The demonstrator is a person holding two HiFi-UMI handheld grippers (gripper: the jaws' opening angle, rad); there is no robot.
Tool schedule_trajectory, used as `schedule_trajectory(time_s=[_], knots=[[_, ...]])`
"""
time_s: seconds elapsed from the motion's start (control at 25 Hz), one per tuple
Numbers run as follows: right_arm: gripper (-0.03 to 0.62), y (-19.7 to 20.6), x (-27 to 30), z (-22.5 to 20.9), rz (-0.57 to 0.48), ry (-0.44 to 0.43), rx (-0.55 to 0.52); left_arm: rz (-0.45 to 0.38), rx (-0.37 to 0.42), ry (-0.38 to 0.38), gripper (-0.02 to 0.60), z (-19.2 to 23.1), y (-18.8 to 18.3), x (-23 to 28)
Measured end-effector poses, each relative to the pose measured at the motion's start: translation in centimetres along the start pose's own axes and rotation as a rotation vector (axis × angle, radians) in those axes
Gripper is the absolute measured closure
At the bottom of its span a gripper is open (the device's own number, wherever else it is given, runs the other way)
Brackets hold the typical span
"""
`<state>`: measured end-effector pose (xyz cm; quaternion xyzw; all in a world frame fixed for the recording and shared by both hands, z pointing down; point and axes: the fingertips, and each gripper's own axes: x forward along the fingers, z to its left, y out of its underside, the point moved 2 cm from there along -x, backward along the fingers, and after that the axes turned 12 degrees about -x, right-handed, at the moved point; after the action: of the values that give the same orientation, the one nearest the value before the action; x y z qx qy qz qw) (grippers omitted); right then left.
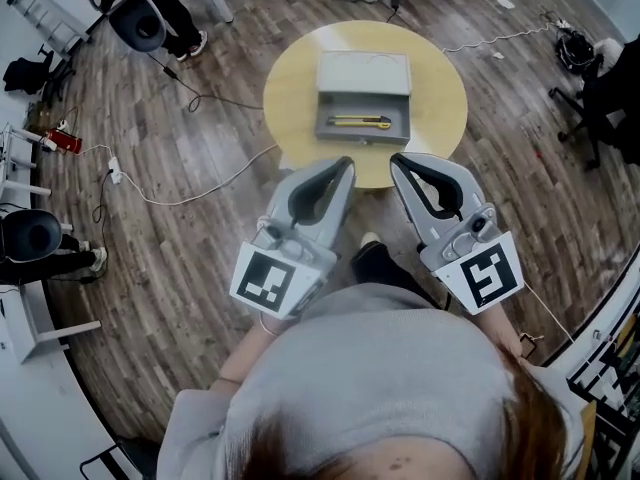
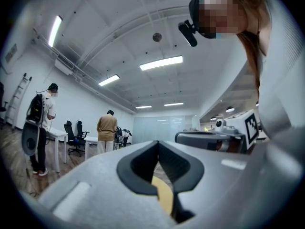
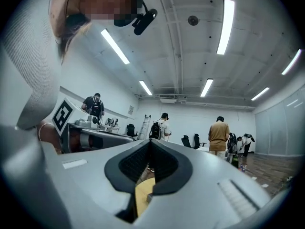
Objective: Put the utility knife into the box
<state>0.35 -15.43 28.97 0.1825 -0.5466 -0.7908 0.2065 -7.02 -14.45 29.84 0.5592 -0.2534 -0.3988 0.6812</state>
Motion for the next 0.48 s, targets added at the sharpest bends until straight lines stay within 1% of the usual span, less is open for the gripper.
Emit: schedule_trajectory(time_s=[0.16, 0.32, 0.48], knots=[[0.591, -2.2, -2.2, 4.0, -0.043, -0.014, -0.01, 0.009, 0.018, 0.004, 0.585, -1.9, 0.3, -4.4], [0.591, -3.9, -4.8, 8.0, -0.039, 0.016, 0.009, 0.015, 0.024, 0.029, 0.584, -4.5, 0.2, -8.5], [0.591, -5.2, -7.3, 11.8, -0.019, 0.047, 0.027, 0.017, 0.008, 0.049, 0.585, -7.0, 0.5, -12.3]])
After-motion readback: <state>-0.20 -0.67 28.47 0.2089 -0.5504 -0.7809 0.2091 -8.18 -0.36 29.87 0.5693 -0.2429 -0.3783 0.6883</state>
